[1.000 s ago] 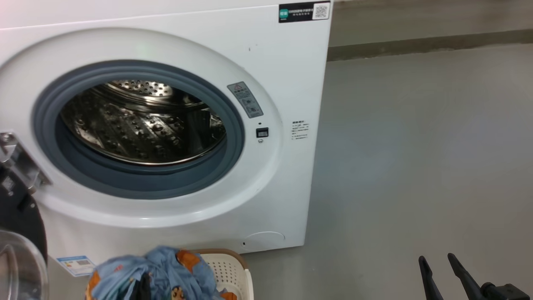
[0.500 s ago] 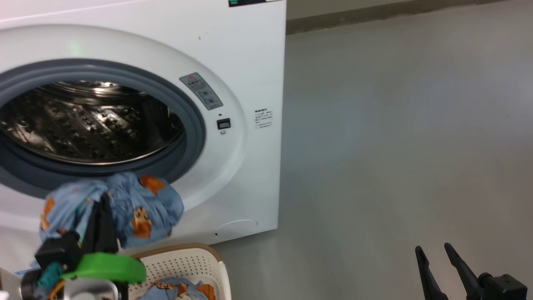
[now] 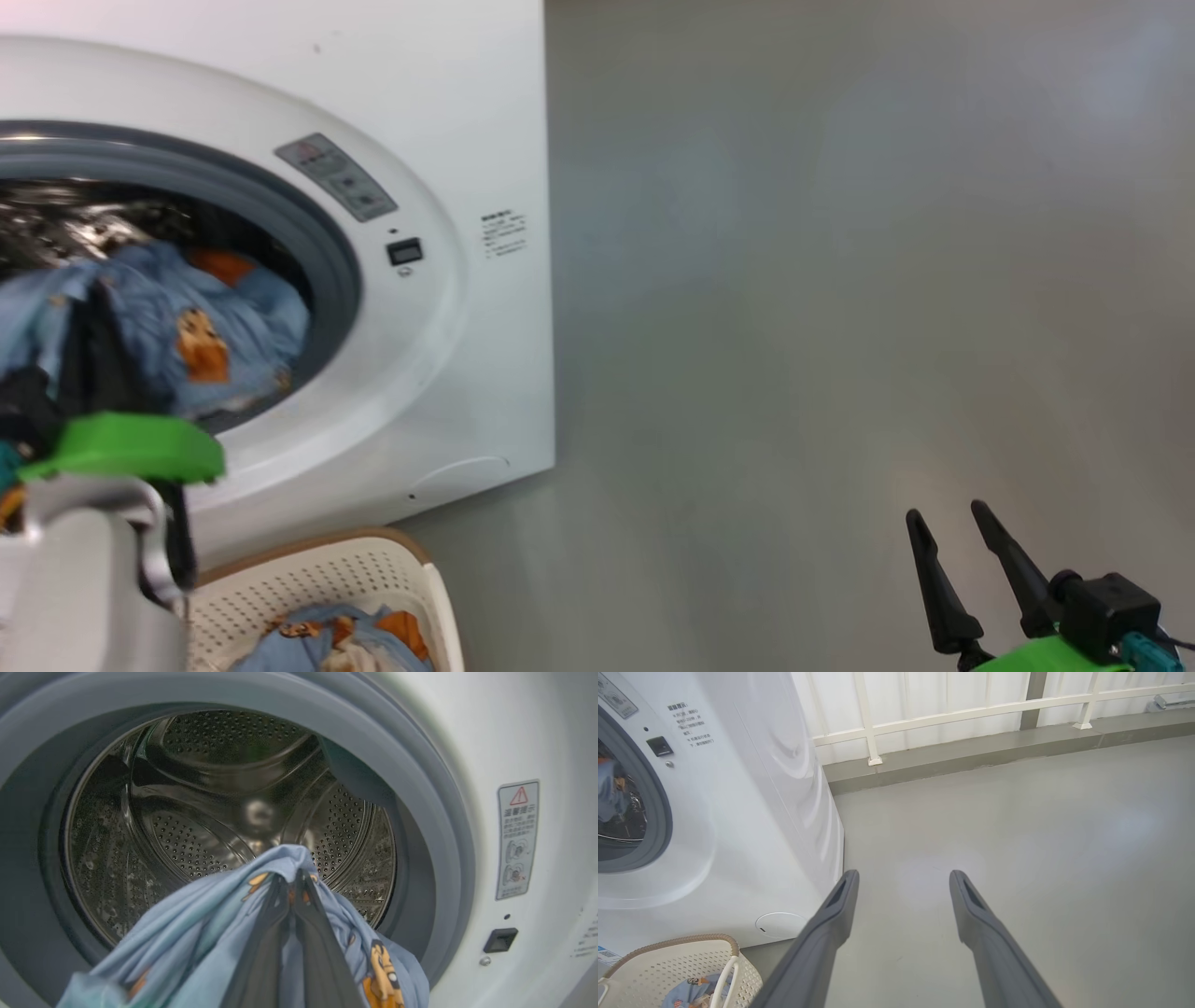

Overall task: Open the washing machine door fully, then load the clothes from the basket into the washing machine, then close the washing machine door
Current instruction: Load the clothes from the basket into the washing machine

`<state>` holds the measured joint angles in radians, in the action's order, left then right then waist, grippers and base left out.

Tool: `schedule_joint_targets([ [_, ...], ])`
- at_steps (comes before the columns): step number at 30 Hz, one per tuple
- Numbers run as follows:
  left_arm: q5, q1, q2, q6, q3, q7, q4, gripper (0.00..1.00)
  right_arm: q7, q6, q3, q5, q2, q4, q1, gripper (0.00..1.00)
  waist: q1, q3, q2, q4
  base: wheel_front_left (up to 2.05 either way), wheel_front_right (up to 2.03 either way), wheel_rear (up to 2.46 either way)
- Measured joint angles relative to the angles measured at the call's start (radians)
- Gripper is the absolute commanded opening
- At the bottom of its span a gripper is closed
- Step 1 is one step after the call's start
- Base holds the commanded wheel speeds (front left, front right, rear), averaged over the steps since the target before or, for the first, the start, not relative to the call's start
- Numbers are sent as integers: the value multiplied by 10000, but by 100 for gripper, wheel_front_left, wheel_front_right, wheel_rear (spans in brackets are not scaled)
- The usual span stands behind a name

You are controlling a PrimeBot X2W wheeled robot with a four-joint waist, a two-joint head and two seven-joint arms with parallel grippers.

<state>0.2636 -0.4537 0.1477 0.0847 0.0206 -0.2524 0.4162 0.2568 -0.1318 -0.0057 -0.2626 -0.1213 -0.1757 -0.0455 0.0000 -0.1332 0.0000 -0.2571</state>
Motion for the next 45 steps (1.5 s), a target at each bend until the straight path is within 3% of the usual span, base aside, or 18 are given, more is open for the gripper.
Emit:
schedule_joint_targets([
  [23,-1417,-3321,976,-115,1172,-13,2278,0,0,0,761,-424,-245,84,1171,100,0,-2563,0,-989,0,0,0],
  [44,-1833,-5852,1739,-286,1672,-44,2458,0,0,0,1028,-499,-575,516,1389,100,0,-4335,0,-1320,0,0,0],
  [45,-1841,-5851,1737,-286,1666,-44,2558,7,0,0,959,-500,-575,529,1398,100,0,-4394,0,-1332,0,0,0],
])
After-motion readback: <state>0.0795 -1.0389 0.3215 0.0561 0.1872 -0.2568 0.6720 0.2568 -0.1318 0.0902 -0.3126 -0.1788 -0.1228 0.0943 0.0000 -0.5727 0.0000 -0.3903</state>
